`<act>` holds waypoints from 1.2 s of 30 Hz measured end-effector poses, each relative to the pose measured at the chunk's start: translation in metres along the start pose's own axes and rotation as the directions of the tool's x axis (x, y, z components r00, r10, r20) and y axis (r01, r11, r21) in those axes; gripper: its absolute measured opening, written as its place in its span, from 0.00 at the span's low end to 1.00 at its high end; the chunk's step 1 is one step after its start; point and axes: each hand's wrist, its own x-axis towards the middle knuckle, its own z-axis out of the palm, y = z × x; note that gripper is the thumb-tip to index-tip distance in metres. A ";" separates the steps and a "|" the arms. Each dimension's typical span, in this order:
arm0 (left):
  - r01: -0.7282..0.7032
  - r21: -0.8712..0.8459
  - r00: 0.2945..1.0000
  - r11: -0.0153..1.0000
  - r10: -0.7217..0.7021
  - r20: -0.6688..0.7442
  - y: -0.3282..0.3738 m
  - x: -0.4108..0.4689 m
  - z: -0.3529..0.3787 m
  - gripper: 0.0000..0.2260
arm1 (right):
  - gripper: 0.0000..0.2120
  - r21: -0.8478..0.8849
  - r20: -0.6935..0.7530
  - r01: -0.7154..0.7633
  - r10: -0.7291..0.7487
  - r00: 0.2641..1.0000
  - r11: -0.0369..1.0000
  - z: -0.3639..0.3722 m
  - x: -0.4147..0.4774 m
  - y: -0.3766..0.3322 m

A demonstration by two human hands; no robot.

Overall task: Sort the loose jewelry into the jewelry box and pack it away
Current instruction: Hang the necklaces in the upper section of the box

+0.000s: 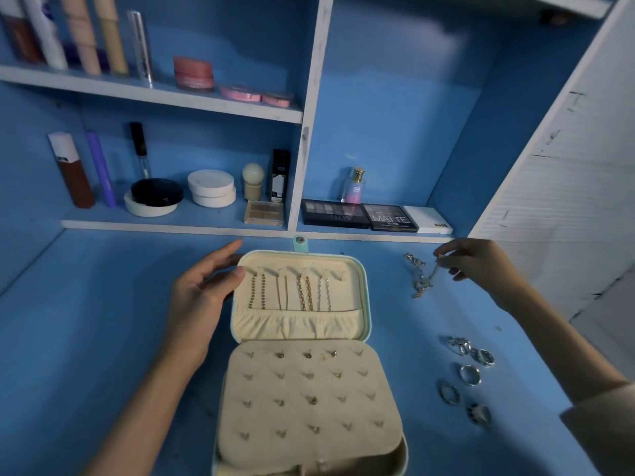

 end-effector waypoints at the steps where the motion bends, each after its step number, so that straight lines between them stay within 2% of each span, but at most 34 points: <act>1: 0.003 0.000 1.000 1.000 -0.003 -0.001 0.000 0.000 0.000 0.18 | 0.06 0.056 -0.008 0.013 -0.013 1.000 0.998 -0.004 -0.001 -0.006; 5: 0.008 0.008 1.000 1.000 -0.008 0.000 0.001 -0.001 0.000 0.18 | 0.07 0.233 -0.010 0.072 -0.072 0.997 0.970 -0.018 -0.011 -0.034; 12: 0.018 0.018 1.000 1.000 -0.018 0.002 0.003 -0.001 0.001 0.18 | 0.08 0.392 -0.146 0.267 -0.228 0.963 0.880 -0.032 -0.028 -0.083; 18: 0.024 0.023 1.000 0.999 -0.024 0.000 0.003 -0.001 0.000 0.18 | 0.02 0.512 -0.171 0.390 -0.354 0.920 0.765 -0.037 -0.039 -0.114; 25: 0.032 0.013 0.999 0.999 -0.032 -0.009 0.001 -0.001 0.000 0.17 | 0.04 0.493 -0.187 0.471 -0.440 0.878 0.731 -0.035 -0.045 -0.130; 29: 0.033 0.011 0.999 0.999 -0.033 -0.009 0.003 -0.001 0.001 0.17 | 0.05 0.535 -0.201 0.506 -0.480 0.854 0.676 -0.035 -0.050 -0.140; 36: 0.035 0.002 0.999 0.999 -0.035 0.005 0.004 -0.001 0.001 0.17 | 0.05 0.621 -0.157 0.483 -0.506 0.848 0.617 -0.028 -0.059 -0.153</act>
